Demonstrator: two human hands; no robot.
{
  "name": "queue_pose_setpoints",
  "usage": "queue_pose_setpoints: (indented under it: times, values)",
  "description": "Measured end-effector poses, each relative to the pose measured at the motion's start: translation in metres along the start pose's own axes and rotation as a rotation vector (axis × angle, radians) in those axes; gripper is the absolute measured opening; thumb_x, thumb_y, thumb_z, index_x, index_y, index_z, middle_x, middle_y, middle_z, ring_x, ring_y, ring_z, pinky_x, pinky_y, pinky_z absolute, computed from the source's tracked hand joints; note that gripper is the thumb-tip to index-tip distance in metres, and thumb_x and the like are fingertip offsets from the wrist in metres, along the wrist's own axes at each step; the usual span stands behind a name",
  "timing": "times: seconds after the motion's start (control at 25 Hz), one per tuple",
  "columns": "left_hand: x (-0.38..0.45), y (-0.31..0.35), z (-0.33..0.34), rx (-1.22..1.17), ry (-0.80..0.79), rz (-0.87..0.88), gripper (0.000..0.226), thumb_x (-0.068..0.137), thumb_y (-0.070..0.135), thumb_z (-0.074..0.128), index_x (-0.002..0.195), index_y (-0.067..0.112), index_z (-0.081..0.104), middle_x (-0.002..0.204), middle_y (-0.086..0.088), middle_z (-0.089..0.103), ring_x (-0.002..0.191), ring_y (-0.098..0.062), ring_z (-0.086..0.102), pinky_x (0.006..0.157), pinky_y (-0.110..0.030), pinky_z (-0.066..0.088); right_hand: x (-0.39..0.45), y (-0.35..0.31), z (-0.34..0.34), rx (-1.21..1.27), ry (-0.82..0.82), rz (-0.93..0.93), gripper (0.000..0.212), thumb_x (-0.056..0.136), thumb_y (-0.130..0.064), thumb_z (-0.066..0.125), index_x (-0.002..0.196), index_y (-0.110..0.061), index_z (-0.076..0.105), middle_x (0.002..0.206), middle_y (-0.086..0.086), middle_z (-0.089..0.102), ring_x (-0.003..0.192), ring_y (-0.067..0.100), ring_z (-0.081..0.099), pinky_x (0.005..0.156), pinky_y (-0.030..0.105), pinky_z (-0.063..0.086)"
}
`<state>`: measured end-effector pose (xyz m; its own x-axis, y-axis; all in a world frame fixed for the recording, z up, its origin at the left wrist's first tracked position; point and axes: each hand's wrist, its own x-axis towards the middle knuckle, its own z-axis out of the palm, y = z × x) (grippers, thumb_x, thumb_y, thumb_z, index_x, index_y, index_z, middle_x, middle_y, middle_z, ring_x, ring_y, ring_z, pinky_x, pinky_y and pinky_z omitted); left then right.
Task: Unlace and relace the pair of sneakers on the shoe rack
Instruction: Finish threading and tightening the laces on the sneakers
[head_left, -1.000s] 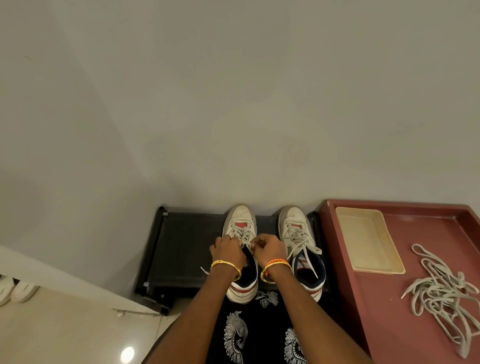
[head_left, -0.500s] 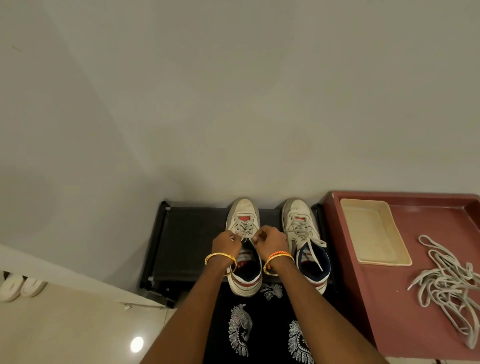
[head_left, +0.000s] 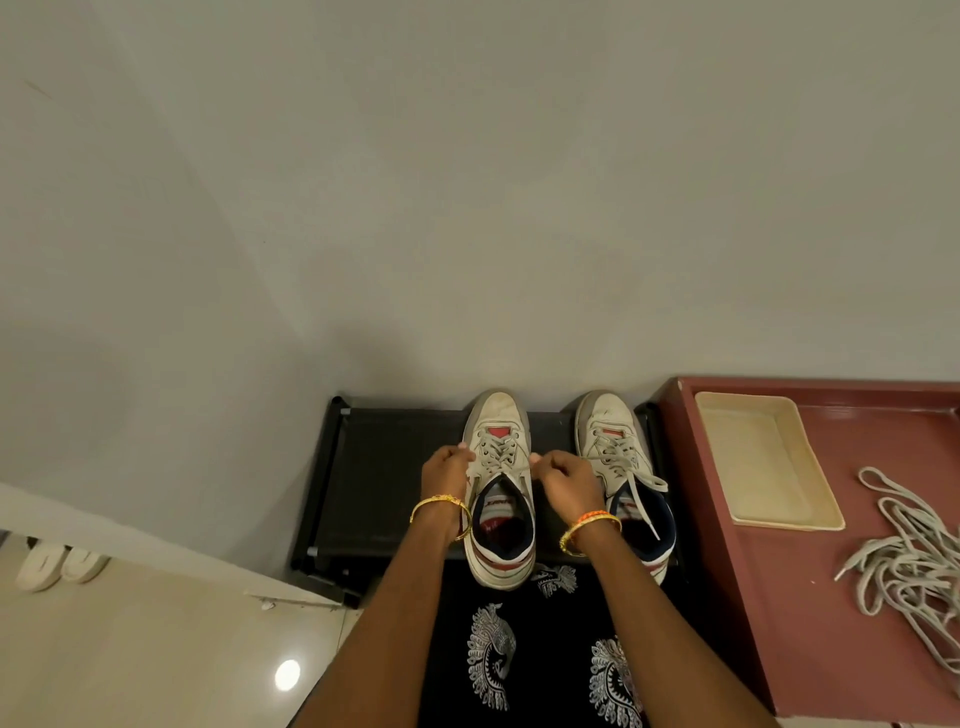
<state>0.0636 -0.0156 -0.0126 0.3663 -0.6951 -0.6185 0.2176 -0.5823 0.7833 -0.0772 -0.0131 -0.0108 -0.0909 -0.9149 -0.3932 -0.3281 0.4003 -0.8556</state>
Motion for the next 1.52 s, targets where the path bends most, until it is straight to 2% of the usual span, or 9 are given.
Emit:
queue_pose_setpoints:
  times: [0.2, 0.44, 0.6, 0.72, 0.8, 1.0, 1.2, 1.32, 1.52]
  values:
    - [-0.003, -0.003, 0.010, 0.068, -0.130, 0.205, 0.022, 0.095, 0.015, 0.050, 0.075, 0.015, 0.061, 0.099, -0.016, 0.066, 0.098, -0.032, 0.062, 0.090, -0.043, 0.051, 0.006, -0.007, 0.023, 0.474, -0.010, 0.003, 0.019, 0.094, -0.006, 0.051, 0.079, -0.010, 0.061, 0.080, 0.007, 0.066, 0.077, 0.015, 0.062, 0.076, 0.023, 0.049]
    - [0.012, -0.003, 0.003, 0.359, -0.335, 0.352, 0.016, 0.090, 0.010, 0.058, 0.102, 0.011, 0.069, 0.108, -0.011, 0.068, 0.107, -0.023, 0.060, 0.099, -0.038, 0.046, 0.019, -0.002, 0.031, 0.398, -0.032, 0.001, 0.015, 0.085, 0.006, 0.059, 0.094, -0.001, 0.069, 0.083, 0.008, 0.066, 0.077, 0.015, 0.060, 0.066, 0.020, 0.049]
    - [0.017, 0.008, -0.007, 0.395, -0.451, 0.380, 0.021, 0.078, 0.002, 0.071, 0.098, 0.007, 0.071, 0.095, -0.009, 0.071, 0.095, -0.018, 0.066, 0.097, -0.037, 0.049, 0.020, -0.002, 0.025, 0.455, -0.052, 0.030, 0.019, 0.078, 0.013, 0.064, 0.086, -0.004, 0.065, 0.075, 0.007, 0.065, 0.066, 0.012, 0.060, 0.055, 0.016, 0.049]
    - [0.017, 0.018, -0.009, 0.383, -0.405, 0.341, 0.025, 0.069, 0.001, 0.078, 0.088, 0.008, 0.064, 0.089, -0.006, 0.068, 0.082, -0.012, 0.066, 0.079, -0.029, 0.057, 0.022, 0.002, 0.022, 0.481, -0.044, 0.035, 0.030, 0.076, 0.012, 0.068, 0.087, -0.012, 0.053, 0.074, 0.009, 0.064, 0.067, 0.018, 0.061, 0.062, 0.024, 0.052]
    - [0.019, 0.021, -0.010, 0.413, -0.384, 0.264, 0.042, 0.066, 0.007, 0.082, 0.099, 0.012, 0.055, 0.101, -0.007, 0.063, 0.089, -0.017, 0.064, 0.065, -0.019, 0.054, 0.023, 0.007, 0.021, 0.513, -0.090, 0.016, 0.031, 0.077, 0.014, 0.066, 0.093, -0.011, 0.054, 0.075, 0.007, 0.068, 0.073, 0.018, 0.066, 0.068, 0.026, 0.054]
    - [0.024, 0.029, -0.011, 0.600, -0.508, 0.280, 0.044, 0.075, 0.010, 0.076, 0.117, 0.005, 0.064, 0.118, -0.013, 0.064, 0.113, -0.023, 0.058, 0.095, -0.031, 0.046, 0.025, 0.007, 0.015, 0.347, -0.241, -0.179, 0.024, 0.076, 0.016, 0.065, 0.089, -0.004, 0.069, 0.077, -0.005, 0.072, 0.076, 0.006, 0.069, 0.070, 0.017, 0.053]
    - [0.031, 0.034, -0.010, 0.680, -0.463, 0.278, 0.038, 0.078, 0.018, 0.074, 0.112, 0.003, 0.067, 0.111, -0.014, 0.068, 0.109, -0.025, 0.060, 0.091, -0.031, 0.046, 0.032, 0.002, 0.008, 0.219, -0.283, -0.233, 0.020, 0.079, 0.009, 0.066, 0.095, -0.001, 0.071, 0.085, 0.004, 0.072, 0.076, 0.002, 0.069, 0.073, 0.016, 0.053]
    - [0.029, 0.033, -0.007, 0.780, -0.420, 0.426, 0.036, 0.076, 0.023, 0.076, 0.107, 0.005, 0.070, 0.104, -0.014, 0.071, 0.102, -0.025, 0.064, 0.094, -0.034, 0.048, 0.035, -0.002, 0.006, 0.209, -0.281, -0.150, 0.012, 0.082, 0.005, 0.065, 0.090, -0.001, 0.071, 0.067, -0.011, 0.071, 0.065, -0.001, 0.067, 0.063, 0.015, 0.052]
    - [0.026, 0.040, 0.002, 1.330, -0.473, 0.904, 0.034, 0.090, 0.021, 0.061, 0.121, 0.009, 0.063, 0.113, -0.014, 0.066, 0.106, -0.026, 0.060, 0.090, -0.025, 0.040, 0.038, -0.010, 0.009, 0.131, -0.251, -0.041, 0.014, 0.086, 0.004, 0.060, 0.099, 0.007, 0.067, 0.073, 0.001, 0.063, 0.063, 0.008, 0.059, 0.051, 0.011, 0.049]
